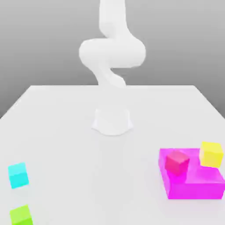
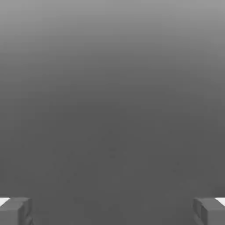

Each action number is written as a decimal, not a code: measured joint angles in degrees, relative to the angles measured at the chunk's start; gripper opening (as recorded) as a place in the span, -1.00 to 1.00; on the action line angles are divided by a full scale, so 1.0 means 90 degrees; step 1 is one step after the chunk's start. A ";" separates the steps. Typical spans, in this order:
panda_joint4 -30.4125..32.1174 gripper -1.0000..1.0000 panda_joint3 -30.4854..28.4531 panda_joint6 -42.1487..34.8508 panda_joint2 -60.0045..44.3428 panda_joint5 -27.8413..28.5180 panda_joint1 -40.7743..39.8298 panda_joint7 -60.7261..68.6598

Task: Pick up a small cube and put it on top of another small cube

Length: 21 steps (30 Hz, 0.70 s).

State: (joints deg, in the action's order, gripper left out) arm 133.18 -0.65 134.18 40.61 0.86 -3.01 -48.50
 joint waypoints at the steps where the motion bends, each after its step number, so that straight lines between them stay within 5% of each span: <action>1: 0.0067 0.00 -0.0039 0.0115 -0.0251 0.0042 -0.0139 -0.0128; 13: 0.0813 0.00 -0.0799 0.1387 -0.3028 0.0287 -0.1483 -0.1386; 21: 0.1309 0.00 -0.1334 0.2239 -0.4897 -0.0277 -0.2415 -0.1699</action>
State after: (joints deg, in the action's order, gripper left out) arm 144.97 -12.66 154.33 -3.47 -1.63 -24.74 -63.79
